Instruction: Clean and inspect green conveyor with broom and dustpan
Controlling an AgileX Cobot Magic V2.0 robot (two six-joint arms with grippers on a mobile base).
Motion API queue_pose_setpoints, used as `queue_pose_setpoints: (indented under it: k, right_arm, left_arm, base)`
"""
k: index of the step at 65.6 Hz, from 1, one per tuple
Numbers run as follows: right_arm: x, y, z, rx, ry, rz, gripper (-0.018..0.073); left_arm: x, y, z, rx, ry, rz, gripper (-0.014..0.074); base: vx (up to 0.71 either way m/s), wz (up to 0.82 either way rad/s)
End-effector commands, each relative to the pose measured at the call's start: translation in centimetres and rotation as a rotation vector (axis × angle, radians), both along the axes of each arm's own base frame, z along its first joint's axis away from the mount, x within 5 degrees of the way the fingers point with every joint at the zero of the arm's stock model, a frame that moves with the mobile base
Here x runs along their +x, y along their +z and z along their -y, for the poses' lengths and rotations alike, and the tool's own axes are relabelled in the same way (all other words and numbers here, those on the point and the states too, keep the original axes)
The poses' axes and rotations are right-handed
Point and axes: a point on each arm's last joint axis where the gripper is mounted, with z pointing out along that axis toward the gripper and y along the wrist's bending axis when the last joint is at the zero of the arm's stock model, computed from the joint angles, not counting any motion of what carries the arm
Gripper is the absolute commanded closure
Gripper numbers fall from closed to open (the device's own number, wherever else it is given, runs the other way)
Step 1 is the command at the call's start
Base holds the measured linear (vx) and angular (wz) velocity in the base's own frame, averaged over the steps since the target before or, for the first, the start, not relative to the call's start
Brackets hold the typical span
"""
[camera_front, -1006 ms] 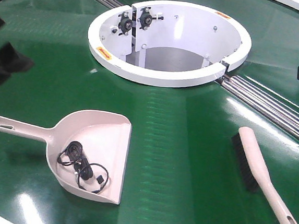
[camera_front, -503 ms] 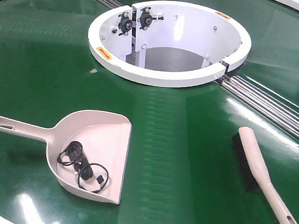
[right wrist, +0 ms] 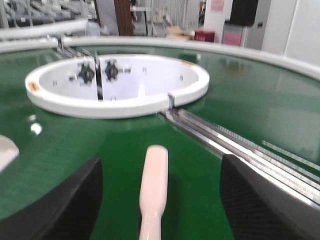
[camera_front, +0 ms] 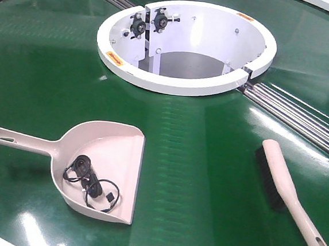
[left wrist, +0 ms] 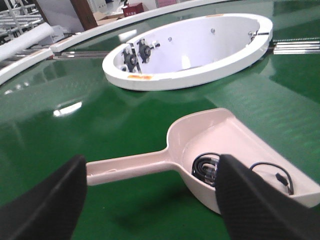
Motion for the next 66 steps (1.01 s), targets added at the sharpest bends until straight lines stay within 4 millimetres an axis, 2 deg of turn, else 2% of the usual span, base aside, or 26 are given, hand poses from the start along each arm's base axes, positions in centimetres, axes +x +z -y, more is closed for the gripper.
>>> queue_pose_setpoints:
  k: [1, 8, 12, 17, 25, 26, 40, 66]
  right_arm:
    - [0.37, 0.72, 0.02, -0.010, -0.002, 0.104, 0.0076]
    - [0.37, 0.79, 0.02, -0.010, -0.003, 0.111, 0.0093]
    - [0.36, 0.70, 0.02, -0.011, -0.002, 0.102, 0.0141]
    - [0.36, 0.70, 0.02, -0.011, -0.002, 0.102, 0.0284]
    - [0.36, 0.67, 0.01, -0.009, -0.002, 0.098, 0.0577]
    - [0.36, 0.67, 0.00, -0.003, -0.002, 0.098, 0.0576]
    - [0.35, 0.65, -0.15, 0.050, 0.012, 0.092, 0.0568]
    - [0.35, 0.65, -0.15, 0.048, 0.012, 0.092, 0.0568]
  left_arm:
    - [0.28, 0.80, 0.04, -0.051, 0.006, 0.100, 0.0142]
    - [0.30, 0.64, 0.04, -0.050, 0.006, 0.093, 0.0185]
    - [0.29, 0.68, 0.04, -0.050, 0.006, 0.094, 0.0233]
    - [0.29, 0.68, 0.04, -0.050, 0.006, 0.094, 0.0324]
    - [0.29, 0.71, 0.04, -0.050, 0.006, 0.095, 0.0569]
    - [0.29, 0.71, 0.04, -0.051, 0.006, 0.095, 0.0605]
    - [0.28, 0.74, 0.04, -0.053, 0.006, 0.096, 0.0604]
    - [0.28, 0.73, 0.04, -0.052, 0.006, 0.095, 0.0604]
  base:
    - [0.00, 0.00]
    - [0.00, 0.00]
    - [0.00, 0.00]
    - [0.00, 0.00]
    - [0.00, 0.00]
    - [0.00, 0.00]
    - [0.00, 0.00]
    - [0.00, 0.00]
